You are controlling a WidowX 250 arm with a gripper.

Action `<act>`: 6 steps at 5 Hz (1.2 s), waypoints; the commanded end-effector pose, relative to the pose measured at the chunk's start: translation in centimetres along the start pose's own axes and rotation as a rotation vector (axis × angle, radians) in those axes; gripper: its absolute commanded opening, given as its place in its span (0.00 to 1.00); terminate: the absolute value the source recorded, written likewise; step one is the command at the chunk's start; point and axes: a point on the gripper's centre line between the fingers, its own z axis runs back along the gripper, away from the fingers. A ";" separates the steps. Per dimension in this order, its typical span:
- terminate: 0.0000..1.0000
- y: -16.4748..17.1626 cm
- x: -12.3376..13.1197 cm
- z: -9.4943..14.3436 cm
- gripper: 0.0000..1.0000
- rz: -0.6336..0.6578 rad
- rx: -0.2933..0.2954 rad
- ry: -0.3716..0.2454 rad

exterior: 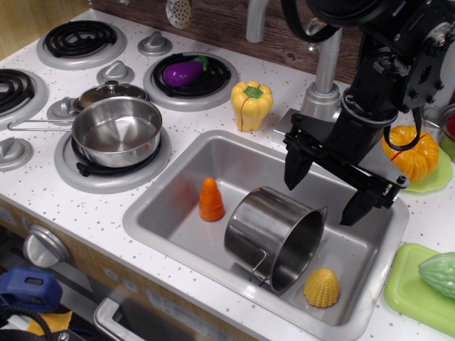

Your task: Flip pot upright in sink

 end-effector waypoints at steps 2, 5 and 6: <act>0.00 0.5 -0.3 -1.4 1.00 -0.020 0.122 -0.046; 0.00 0.9 0.0 -3.9 1.00 -0.078 0.334 -0.068; 0.00 1.5 0.0 -4.8 1.00 -0.102 0.386 -0.063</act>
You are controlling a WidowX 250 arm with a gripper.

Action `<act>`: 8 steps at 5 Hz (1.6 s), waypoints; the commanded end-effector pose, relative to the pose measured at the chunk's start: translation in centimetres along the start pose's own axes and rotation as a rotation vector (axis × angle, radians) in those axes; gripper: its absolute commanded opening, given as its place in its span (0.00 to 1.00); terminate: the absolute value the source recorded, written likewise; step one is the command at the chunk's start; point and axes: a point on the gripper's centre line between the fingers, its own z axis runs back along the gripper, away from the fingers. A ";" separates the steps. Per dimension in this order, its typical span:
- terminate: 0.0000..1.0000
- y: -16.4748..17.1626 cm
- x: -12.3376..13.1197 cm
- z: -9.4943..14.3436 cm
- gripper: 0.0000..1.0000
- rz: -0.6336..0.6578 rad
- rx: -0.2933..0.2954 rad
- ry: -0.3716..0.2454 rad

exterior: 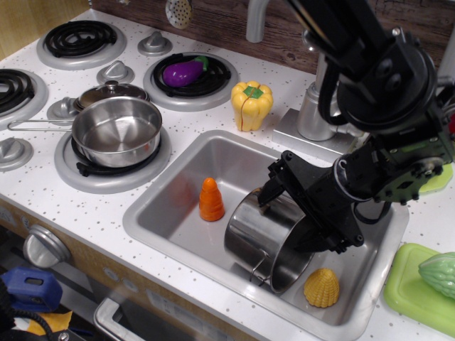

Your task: Flip pot upright in sink

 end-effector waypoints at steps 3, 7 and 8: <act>0.00 1.4 0.5 -0.9 0.00 0.013 0.111 -0.026; 0.00 3.8 0.6 -3.0 0.00 -0.026 -0.192 -0.102; 0.00 4.7 0.6 -4.0 0.00 -0.066 -0.386 -0.126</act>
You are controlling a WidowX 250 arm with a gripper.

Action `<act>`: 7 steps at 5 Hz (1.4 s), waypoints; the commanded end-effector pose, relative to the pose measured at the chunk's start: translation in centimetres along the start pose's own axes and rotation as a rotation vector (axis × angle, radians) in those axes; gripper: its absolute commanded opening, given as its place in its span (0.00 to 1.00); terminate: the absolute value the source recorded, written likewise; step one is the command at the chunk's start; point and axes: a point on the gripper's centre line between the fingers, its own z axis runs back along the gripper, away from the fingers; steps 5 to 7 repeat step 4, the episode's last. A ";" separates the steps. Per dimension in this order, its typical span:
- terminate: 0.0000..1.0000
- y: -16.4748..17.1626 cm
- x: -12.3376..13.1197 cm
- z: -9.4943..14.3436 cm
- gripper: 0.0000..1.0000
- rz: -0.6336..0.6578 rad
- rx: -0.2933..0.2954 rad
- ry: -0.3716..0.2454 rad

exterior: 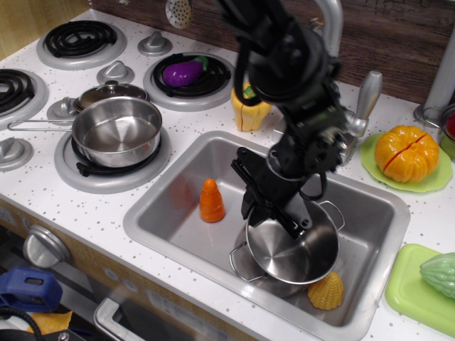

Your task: Flip pot upright in sink

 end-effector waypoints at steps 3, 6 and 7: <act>0.00 1.8 0.7 0.9 1.00 -0.049 -0.064 -0.125; 1.00 1.8 0.7 0.9 1.00 -0.049 -0.064 -0.125; 1.00 1.8 0.7 0.9 1.00 -0.049 -0.064 -0.125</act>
